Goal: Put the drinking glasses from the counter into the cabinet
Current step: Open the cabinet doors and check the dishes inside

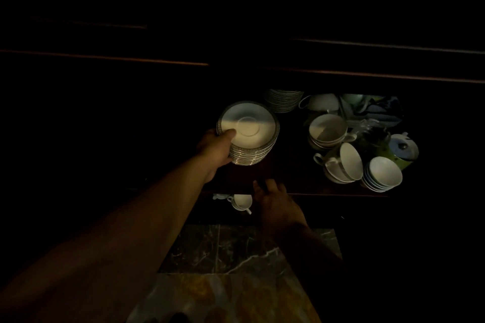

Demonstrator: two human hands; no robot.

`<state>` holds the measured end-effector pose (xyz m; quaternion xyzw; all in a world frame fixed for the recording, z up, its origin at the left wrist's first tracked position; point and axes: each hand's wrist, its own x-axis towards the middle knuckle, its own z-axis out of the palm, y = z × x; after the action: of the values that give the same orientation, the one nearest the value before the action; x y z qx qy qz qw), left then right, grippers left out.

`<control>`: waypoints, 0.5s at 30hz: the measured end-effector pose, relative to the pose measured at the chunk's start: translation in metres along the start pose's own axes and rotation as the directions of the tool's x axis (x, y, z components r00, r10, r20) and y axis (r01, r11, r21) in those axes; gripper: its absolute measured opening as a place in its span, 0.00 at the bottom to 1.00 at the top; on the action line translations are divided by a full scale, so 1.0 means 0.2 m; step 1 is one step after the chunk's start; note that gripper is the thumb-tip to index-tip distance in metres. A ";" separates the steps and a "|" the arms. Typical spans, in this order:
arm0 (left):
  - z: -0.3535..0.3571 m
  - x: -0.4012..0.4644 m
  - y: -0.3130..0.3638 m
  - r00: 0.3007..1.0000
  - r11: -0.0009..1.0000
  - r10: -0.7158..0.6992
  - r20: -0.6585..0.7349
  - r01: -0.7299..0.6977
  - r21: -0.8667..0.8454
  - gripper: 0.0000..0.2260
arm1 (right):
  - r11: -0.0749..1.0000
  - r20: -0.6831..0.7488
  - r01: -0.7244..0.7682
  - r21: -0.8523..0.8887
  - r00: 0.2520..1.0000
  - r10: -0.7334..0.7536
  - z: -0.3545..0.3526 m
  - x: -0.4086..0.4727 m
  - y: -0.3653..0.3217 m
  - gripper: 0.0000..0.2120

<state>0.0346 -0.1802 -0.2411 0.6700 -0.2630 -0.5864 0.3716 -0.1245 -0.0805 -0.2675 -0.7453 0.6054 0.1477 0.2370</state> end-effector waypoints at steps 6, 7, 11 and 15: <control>0.10 0.00 0.00 1.000 1.000 0.004 0.016 -0.004 0.001 0.19 | 0.993 -0.059 -0.109 0.044 0.992 0.112 0.00 -0.03 0.11 0.35; 0.12 0.00 0.00 1.000 1.000 0.005 0.016 -0.005 0.002 0.20 | 0.992 -0.067 -0.119 0.048 0.990 0.122 0.01 -0.04 0.13 0.35; 0.20 -0.01 0.01 1.000 1.000 0.014 0.024 -0.014 0.008 0.20 | 0.987 -0.073 -0.145 0.064 0.986 0.149 0.03 -0.06 0.22 0.35; 0.28 -0.01 0.00 0.999 1.000 0.003 0.045 -0.004 0.022 0.21 | 0.988 -0.046 -0.142 0.059 0.988 0.145 0.05 -0.06 0.26 0.35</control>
<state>-0.0213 -0.1895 -0.2414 0.6604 -0.2791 -0.5975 0.3592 -0.1780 -0.0734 -0.2779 -0.6965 0.6670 0.1287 0.2310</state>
